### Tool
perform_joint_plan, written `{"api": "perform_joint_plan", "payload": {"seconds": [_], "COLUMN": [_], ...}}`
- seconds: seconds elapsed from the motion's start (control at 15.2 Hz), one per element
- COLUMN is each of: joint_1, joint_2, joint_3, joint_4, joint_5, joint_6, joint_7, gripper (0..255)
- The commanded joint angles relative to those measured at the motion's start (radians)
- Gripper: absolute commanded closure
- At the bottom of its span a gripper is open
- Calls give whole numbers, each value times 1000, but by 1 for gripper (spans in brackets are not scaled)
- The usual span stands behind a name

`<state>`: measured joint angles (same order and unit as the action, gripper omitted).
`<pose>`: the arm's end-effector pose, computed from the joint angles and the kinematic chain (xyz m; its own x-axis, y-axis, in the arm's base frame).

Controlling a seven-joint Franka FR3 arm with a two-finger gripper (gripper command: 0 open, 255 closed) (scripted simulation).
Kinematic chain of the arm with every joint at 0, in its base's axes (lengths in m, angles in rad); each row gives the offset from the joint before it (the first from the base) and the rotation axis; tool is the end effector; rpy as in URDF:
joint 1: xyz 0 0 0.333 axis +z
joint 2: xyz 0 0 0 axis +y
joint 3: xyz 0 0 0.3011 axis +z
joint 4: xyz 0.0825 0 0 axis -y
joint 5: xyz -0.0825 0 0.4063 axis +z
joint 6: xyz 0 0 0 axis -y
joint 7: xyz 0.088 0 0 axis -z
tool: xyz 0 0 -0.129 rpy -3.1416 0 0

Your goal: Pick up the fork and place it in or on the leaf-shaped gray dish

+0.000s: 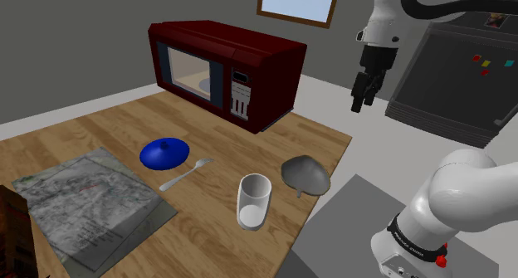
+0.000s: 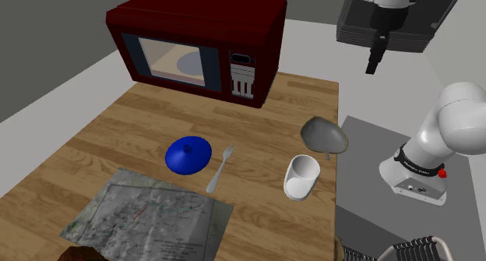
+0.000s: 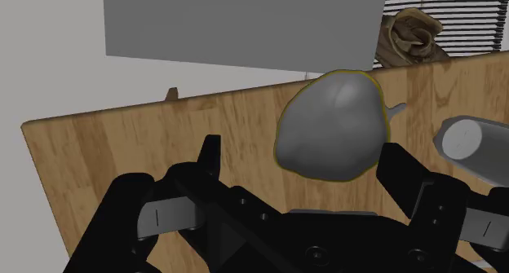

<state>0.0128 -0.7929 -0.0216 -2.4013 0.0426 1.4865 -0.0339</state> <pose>0.3242 0.0020 0.5317 0.9921 0.0369 -0.1195 0.0297 -0.9976 -0.0620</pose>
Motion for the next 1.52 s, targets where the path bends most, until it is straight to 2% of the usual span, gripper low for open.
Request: {"api": "perform_joint_plan", "payload": {"seconds": [0.0,0.4,0.86,1.19,1.45], "joint_1": [0,4,7,-5,-22], "joint_2": [0,46,185,332,473], "joint_3": [0,131,284,388,463], "joint_4": [0,-64,-67,-22,40], "joint_5": [0,138,271,329,338], "joint_6": [0,125,306,446,558], "joint_7": [0,242,507,689,840], "gripper": [0,0,0,0,0]}}
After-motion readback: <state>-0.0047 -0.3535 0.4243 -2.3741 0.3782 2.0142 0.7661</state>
